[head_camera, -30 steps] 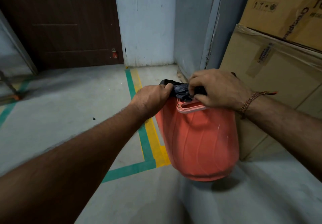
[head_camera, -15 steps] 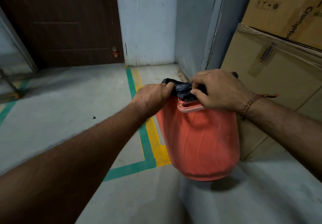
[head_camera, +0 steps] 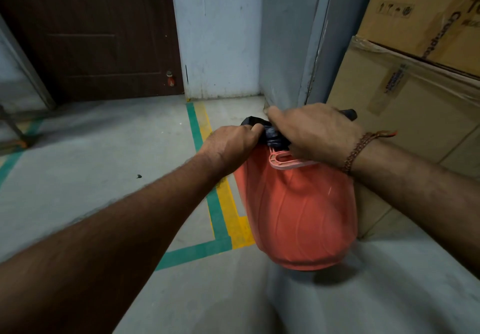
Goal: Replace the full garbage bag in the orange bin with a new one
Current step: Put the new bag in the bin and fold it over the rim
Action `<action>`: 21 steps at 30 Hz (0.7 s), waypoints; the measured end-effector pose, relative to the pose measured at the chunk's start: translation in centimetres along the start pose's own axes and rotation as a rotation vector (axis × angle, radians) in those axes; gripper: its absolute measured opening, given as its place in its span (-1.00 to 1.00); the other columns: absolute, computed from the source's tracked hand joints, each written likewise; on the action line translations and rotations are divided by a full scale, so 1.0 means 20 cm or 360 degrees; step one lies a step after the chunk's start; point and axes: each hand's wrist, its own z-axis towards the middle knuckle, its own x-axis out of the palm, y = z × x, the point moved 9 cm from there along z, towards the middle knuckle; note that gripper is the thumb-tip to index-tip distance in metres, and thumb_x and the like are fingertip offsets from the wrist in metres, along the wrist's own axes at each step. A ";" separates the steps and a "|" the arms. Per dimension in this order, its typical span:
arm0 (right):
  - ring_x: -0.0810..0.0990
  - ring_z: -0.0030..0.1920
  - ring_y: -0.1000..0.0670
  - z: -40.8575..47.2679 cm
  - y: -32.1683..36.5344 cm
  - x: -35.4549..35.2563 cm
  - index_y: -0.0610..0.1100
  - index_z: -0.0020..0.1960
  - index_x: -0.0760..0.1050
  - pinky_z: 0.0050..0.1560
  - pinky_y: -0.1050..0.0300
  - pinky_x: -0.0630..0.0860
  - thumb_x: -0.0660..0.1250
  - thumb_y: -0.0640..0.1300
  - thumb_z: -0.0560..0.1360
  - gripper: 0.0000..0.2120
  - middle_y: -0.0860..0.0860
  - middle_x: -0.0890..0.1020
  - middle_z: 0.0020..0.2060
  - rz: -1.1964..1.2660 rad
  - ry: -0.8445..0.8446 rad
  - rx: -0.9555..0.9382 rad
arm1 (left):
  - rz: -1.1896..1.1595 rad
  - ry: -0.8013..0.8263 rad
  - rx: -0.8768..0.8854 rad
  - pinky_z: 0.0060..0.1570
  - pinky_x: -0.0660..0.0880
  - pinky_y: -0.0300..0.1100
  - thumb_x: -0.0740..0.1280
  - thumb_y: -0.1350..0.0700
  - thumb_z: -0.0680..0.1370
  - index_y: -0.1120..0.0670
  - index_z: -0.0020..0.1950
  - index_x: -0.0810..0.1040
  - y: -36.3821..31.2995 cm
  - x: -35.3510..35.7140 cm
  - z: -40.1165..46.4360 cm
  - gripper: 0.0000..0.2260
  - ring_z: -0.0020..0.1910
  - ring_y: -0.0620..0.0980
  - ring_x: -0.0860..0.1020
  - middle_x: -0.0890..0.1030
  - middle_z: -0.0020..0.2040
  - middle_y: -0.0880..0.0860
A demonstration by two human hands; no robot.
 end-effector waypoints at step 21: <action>0.51 -0.16 -0.12 -0.07 -0.13 0.08 0.04 -0.06 0.31 -0.18 0.01 0.49 0.47 -0.06 0.39 -0.67 0.11 0.35 -0.28 0.0376 0.0475 0.0121 | 0.0054 0.0112 0.0094 -0.34 0.30 -0.01 0.16 0.13 0.68 0.08 0.23 0.42 -0.17 -0.13 0.03 -0.85 -0.06 0.27 0.66 0.63 0.06 0.12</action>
